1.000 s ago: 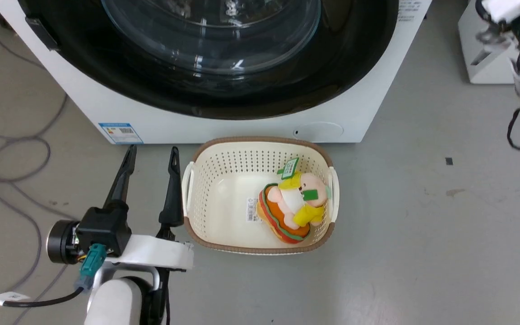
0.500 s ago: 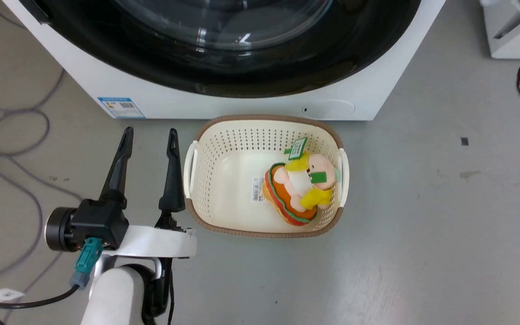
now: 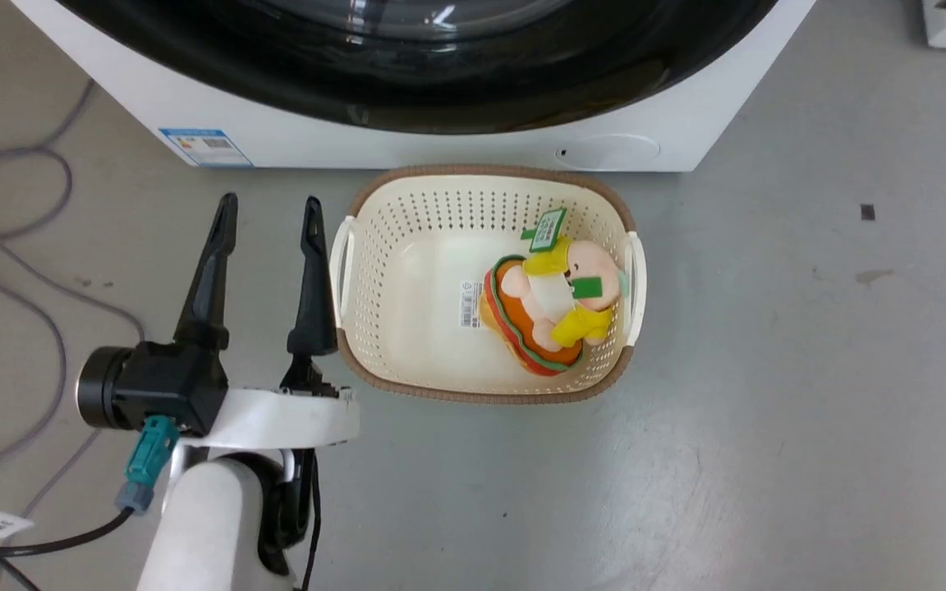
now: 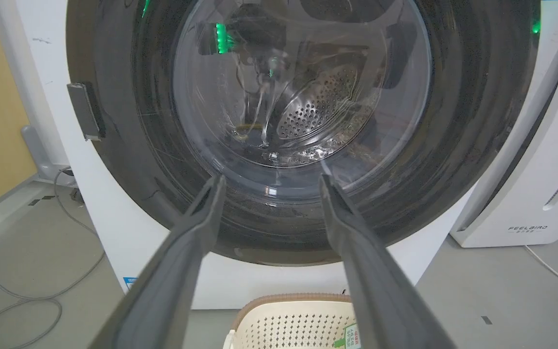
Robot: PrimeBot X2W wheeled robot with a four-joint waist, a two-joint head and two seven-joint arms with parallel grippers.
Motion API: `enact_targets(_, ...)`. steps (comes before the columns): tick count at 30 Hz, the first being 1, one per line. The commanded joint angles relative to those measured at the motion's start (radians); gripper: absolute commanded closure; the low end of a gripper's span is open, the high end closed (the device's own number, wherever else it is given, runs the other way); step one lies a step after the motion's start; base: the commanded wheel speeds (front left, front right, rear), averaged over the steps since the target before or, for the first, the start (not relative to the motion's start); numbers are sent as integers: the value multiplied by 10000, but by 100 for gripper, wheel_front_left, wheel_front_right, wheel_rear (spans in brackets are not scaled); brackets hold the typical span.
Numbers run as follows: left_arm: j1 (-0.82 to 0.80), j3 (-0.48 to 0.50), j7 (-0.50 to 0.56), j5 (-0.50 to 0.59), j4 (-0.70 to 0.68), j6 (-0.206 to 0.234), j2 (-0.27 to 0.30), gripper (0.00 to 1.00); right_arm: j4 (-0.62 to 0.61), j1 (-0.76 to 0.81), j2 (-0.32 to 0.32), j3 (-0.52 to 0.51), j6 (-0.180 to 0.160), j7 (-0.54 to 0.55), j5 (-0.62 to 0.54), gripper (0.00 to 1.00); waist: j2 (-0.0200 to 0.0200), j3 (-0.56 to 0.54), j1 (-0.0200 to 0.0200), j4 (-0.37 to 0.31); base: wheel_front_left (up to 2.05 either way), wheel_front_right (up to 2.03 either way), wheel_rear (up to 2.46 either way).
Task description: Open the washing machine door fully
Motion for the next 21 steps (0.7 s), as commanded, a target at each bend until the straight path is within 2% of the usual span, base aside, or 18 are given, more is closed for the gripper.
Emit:
enact_targets(1,-285,-3,-119,-108,-36,62,14,0,328,-649,-11,142,-9,129,334,100,0,114,-1,-5,0,0,0)
enact_targets(6,-433,-50,-214,-213,10,65,15,0,733,-1170,52,390,-9,1107,870,100,0,269,-1,4,0,0,0)
enact_targets(14,-406,-78,-214,-269,72,109,14,0,144,-559,-182,464,-9,2591,1117,100,0,130,-1,16,0,0,0)
enact_targets(21,-366,-128,-214,-306,91,154,14,0,-279,-54,-348,453,-9,3240,1288,100,0,10,-1,16,0,0,0)
